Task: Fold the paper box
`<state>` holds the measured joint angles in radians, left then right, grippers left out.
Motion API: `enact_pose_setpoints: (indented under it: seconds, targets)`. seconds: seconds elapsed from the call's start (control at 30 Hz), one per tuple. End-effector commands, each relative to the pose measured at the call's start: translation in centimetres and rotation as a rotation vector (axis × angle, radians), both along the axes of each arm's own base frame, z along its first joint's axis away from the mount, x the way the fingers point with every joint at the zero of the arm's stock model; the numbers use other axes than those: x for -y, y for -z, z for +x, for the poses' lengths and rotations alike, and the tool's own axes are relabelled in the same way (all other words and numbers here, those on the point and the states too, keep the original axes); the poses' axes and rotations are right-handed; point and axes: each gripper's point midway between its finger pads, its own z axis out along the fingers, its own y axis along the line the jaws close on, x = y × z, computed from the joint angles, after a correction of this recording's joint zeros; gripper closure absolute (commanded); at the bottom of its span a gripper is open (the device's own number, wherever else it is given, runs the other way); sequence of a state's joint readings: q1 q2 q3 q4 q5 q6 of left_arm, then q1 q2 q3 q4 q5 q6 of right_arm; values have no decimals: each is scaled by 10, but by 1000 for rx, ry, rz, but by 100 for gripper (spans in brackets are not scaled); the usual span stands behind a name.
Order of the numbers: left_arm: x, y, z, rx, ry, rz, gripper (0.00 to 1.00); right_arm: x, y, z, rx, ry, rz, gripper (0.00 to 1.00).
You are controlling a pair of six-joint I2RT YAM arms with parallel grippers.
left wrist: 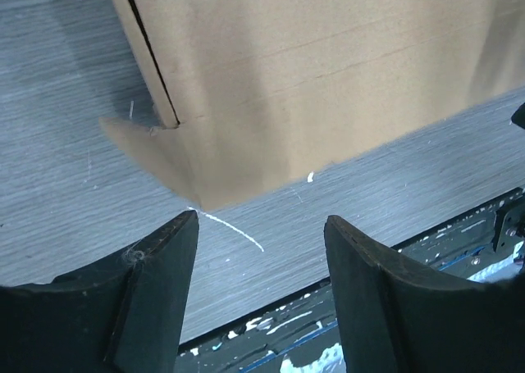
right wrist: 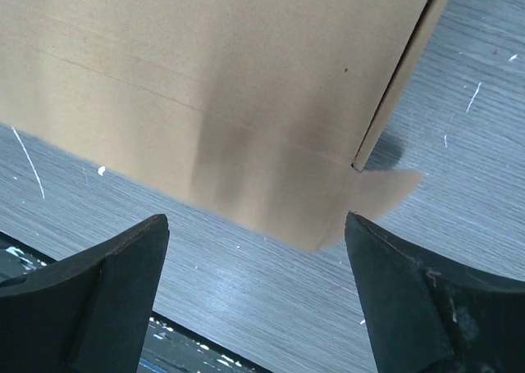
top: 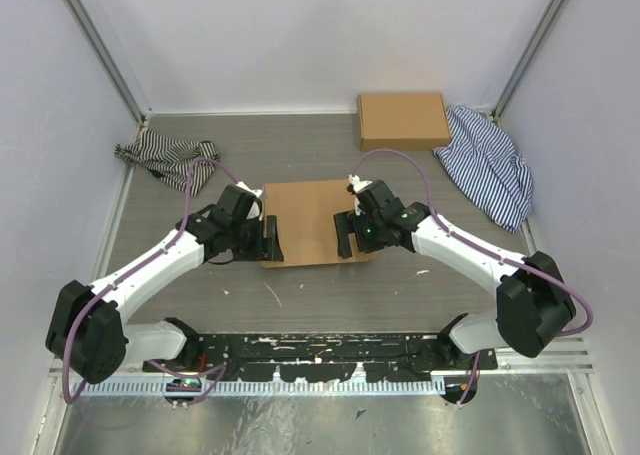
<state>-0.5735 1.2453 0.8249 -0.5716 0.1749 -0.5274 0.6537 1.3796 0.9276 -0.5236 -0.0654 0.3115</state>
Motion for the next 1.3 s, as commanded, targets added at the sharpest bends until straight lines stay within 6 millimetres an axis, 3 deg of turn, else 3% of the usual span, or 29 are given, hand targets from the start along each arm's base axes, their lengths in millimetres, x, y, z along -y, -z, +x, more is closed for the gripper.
enact_pose_setpoints:
  seconds: [0.0,0.23,0.43,0.7,1.27]
  targets:
    - [-1,-2,-6,-16,21,11,31,-11,-19,0,17,-14,65,7]
    - [-2,6,-10,-22,12,5,31,-9,-20,0,31,10,75,6]
    - [-31,8,13,95,-76,154,25,16,-15,17,114,109,-43,0]
    - [-12,2,33,178,-87,52,22,0,-2,16,73,67,13,0]
    - [9,38,18,42,-12,23,25,-10,9,0,11,-3,62,0]
